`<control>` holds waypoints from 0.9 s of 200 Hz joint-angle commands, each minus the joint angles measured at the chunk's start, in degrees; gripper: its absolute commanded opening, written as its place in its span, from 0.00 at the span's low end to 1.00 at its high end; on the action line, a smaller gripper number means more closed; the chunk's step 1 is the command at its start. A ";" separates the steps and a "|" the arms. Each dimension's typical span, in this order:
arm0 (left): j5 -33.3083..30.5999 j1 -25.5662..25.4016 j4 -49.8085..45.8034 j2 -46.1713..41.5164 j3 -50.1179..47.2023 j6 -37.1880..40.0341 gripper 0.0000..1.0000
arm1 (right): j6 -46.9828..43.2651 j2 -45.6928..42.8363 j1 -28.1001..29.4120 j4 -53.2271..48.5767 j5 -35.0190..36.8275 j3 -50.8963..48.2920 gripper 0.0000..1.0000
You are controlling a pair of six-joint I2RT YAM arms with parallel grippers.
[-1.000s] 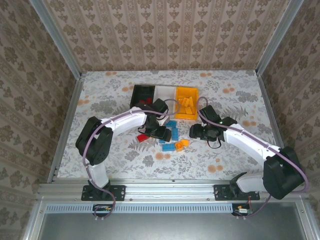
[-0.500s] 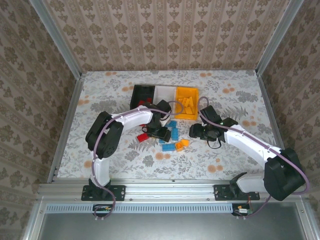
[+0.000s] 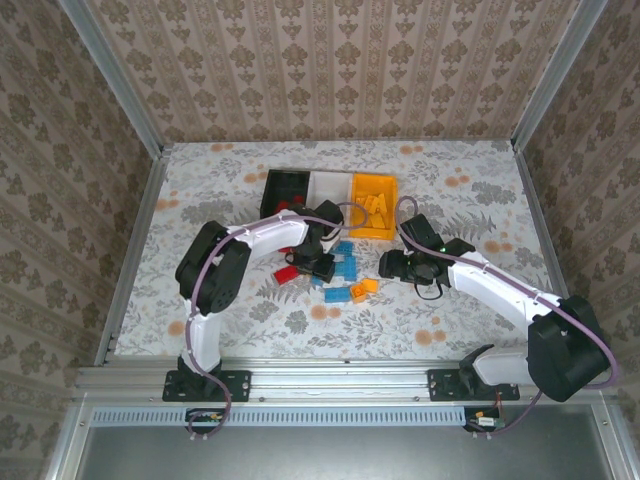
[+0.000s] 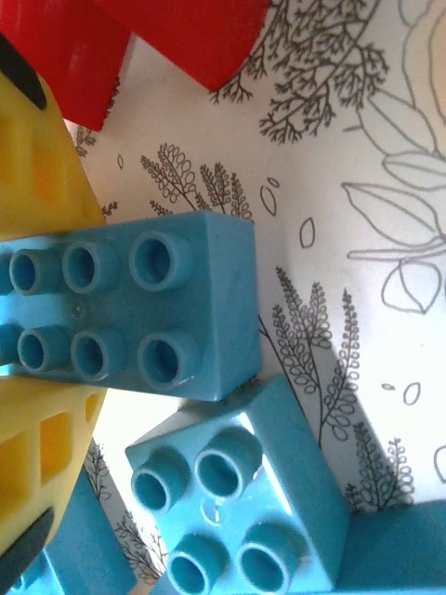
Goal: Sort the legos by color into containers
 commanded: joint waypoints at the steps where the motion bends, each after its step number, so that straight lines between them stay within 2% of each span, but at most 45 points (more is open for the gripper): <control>1: 0.74 -0.05 -0.81 -0.01 0.12 0.66 0.29 | 0.57 -1.21 0.26 0.03 -0.95 0.32 0.65; 48: 1.33 2.51 -2.51 -7.79 0.83 0.53 0.24 | 1.69 -1.58 0.40 1.44 -0.94 -1.04 0.65; 81: 1.77 6.65 -5.13 -8.71 7.41 2.31 0.24 | 2.03 -1.69 0.57 1.74 -0.83 -1.39 0.65; 132: 1.68 10.87 -11.61 4.12 29.66 6.19 0.25 | 3.01 -1.75 2.09 1.83 -1.01 -1.86 0.65; 180: 0.61 11.73 -19.31 19.46 51.69 8.19 0.25 | 3.89 -0.99 6.20 0.33 -0.18 -1.01 0.65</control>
